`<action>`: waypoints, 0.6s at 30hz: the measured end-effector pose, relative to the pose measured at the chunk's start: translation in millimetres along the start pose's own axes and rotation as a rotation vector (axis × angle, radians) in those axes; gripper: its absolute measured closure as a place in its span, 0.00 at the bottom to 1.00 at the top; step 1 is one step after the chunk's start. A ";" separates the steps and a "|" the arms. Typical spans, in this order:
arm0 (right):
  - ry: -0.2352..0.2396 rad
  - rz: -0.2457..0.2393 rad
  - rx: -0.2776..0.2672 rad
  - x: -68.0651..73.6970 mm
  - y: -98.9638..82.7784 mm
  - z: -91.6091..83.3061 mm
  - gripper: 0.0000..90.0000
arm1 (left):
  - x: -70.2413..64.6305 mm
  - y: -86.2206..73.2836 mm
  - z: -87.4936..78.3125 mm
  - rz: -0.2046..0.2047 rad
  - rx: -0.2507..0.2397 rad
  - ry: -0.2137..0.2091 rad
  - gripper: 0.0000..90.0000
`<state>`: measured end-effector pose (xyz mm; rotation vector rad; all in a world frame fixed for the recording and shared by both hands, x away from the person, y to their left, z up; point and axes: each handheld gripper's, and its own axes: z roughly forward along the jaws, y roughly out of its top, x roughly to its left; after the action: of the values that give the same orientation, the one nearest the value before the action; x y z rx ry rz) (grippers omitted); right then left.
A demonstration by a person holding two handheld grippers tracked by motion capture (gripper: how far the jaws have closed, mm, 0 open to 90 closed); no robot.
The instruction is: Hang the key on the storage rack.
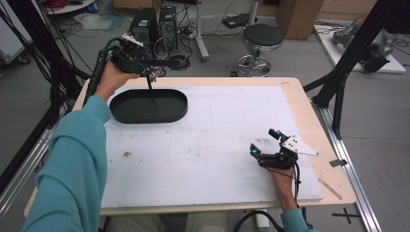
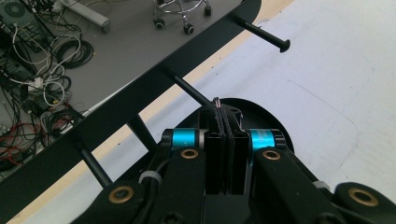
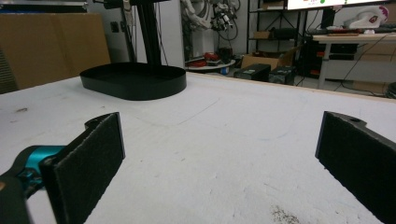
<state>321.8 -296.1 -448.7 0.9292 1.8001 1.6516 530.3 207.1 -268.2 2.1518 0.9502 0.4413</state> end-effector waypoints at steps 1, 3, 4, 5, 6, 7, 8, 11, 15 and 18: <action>0.001 0.001 0.000 0.1 0.0 0.0 0.00 | 0.5 -0.1 -0.2 -0.001 0.000 0.000 0.98; -0.001 0.000 0.000 0.1 0.0 0.1 0.00 | 0.8 -0.1 0.2 -0.003 -0.004 -0.001 0.98; -0.001 -0.002 0.000 0.0 0.0 0.1 0.00 | 0.9 0.0 0.5 -0.004 -0.004 -0.001 0.98; 0.000 0.000 0.000 0.0 0.0 0.1 0.01 | 1.0 0.1 0.7 -0.006 -0.006 0.001 0.98; 0.001 0.001 0.000 0.1 0.0 0.1 0.00 | 1.4 0.0 0.9 -0.005 -0.010 0.001 0.98; 0.000 0.000 0.000 0.0 0.0 0.1 0.00 | 1.9 0.1 0.8 -0.004 -0.009 0.000 0.98; -0.001 -0.001 -0.001 0.1 0.0 0.2 0.00 | 1.9 0.2 0.9 -0.006 -0.013 0.002 0.98; -0.002 -0.005 -0.002 0.0 -0.1 0.3 0.00 | 2.2 0.3 1.4 -0.004 -0.019 0.007 0.98; -0.003 -0.002 -0.001 0.1 0.0 0.2 0.00 | 2.9 0.3 2.4 0.001 -0.029 0.018 0.98; -0.003 -0.002 -0.001 0.1 -0.1 0.2 0.00 | 4.2 0.8 1.1 -0.005 -0.056 0.045 1.00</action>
<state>321.9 -295.9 -448.7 0.9285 1.7975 1.6487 534.1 209.4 -268.2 2.0964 0.9571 0.5099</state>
